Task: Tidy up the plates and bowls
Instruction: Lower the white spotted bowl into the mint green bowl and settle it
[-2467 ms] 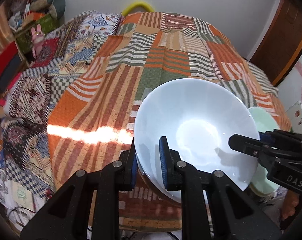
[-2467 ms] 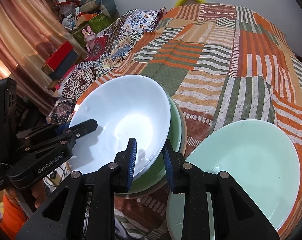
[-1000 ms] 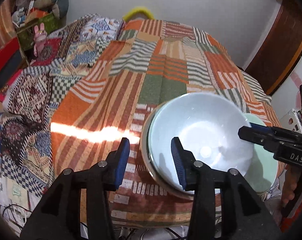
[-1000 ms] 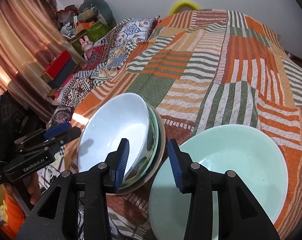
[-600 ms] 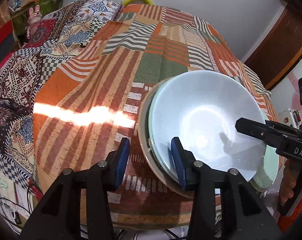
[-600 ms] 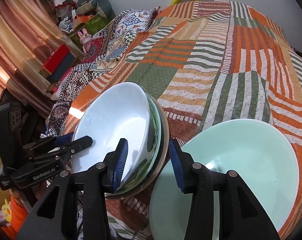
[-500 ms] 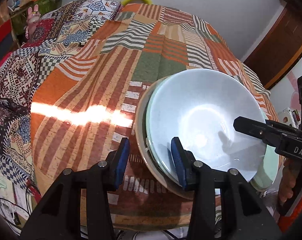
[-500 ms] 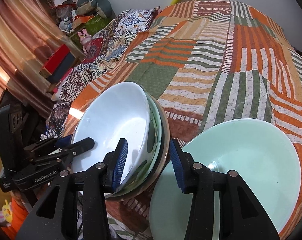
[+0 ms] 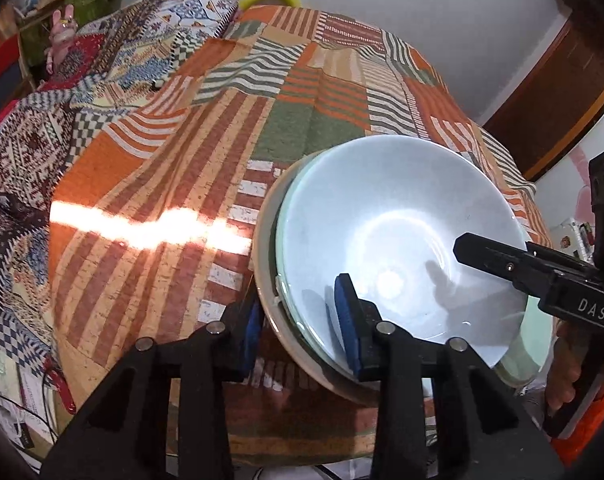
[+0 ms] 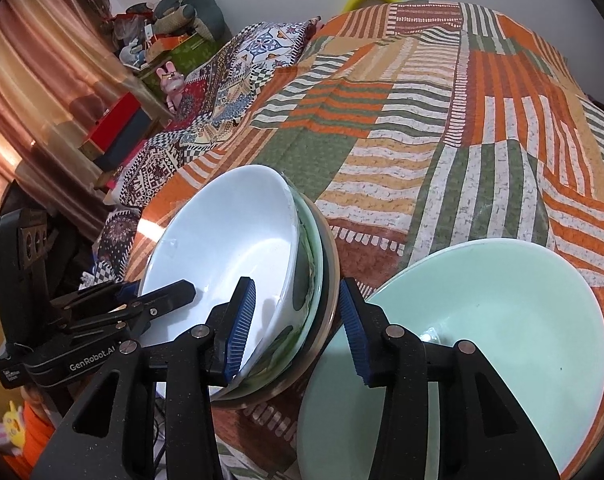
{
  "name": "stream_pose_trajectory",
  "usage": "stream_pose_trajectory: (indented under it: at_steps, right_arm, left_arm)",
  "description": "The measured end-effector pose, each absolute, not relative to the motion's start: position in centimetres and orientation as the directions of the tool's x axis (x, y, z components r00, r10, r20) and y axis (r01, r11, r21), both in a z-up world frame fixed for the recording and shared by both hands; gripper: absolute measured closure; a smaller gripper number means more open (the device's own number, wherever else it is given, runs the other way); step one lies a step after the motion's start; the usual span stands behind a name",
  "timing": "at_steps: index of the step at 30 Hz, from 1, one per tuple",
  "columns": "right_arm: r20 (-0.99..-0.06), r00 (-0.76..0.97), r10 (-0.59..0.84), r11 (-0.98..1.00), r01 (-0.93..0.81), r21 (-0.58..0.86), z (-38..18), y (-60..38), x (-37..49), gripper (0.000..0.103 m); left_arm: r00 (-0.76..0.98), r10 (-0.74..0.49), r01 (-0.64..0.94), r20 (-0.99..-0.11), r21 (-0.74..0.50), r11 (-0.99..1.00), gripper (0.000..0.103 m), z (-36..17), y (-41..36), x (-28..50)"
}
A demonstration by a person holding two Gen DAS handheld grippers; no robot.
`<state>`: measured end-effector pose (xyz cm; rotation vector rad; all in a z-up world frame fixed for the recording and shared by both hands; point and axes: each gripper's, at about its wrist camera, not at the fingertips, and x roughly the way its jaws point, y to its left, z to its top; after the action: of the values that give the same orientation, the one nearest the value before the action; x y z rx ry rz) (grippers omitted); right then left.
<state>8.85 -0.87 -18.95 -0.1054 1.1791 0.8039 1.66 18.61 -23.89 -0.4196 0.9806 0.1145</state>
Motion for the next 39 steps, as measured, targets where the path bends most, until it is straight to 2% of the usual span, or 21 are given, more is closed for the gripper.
stream_pose_trajectory:
  at_steps: [9, 16, 23, 39]
  right_arm:
    - [-0.858, 0.139, 0.494, 0.726, -0.608, 0.320, -19.3, -0.6, 8.7, 0.063]
    - [-0.873, 0.168, 0.457, 0.756, -0.590, 0.282, -19.0, -0.3, 8.6, 0.069]
    - [-0.873, 0.164, 0.459, 0.764, -0.574, 0.294, -18.4, -0.5, 8.4, 0.069]
    - [-0.801, 0.264, 0.538, 0.750, -0.583, 0.312, -13.5, -2.3, 7.0, 0.069]
  left_arm:
    - [0.568, -0.073, -0.281, -0.820, -0.277, 0.919, 0.068, -23.3, 18.5, 1.4]
    - [0.559, -0.061, -0.304, -0.827, -0.273, 0.913, 0.068, -23.1, 18.4, 1.6]
    - [0.552, -0.047, -0.323, -0.833, -0.266, 0.908, 0.068, -22.4, 18.1, 1.3]
    - [0.651, 0.028, -0.288, -0.759, -0.213, 0.934, 0.068, -16.0, 15.8, -0.2]
